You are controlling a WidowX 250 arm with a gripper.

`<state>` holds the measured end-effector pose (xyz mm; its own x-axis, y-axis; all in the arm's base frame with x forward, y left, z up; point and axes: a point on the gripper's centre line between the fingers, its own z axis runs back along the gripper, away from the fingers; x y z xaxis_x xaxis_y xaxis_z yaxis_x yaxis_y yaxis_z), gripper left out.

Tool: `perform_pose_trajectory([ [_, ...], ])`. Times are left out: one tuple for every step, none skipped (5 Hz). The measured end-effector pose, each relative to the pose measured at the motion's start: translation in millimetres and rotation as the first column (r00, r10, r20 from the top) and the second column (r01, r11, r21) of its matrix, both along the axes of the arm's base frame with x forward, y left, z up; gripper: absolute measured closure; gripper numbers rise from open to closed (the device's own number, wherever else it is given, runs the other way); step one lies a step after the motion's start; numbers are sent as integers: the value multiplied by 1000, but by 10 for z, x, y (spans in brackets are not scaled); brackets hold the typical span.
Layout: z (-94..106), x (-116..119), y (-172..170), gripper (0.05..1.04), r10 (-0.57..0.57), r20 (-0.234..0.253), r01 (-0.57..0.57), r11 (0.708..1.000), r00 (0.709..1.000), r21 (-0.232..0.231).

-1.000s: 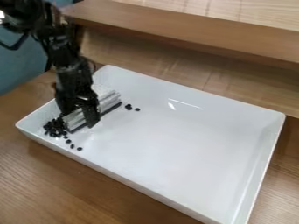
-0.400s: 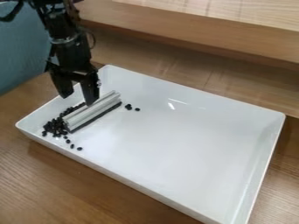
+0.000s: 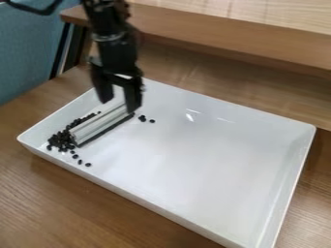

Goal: Sweep into pile

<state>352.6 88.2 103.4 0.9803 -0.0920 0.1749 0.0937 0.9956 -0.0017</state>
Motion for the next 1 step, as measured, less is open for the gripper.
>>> perform_pose_trajectory([
  [42,108,-420,83,-85,9,85,996,996,-5],
])
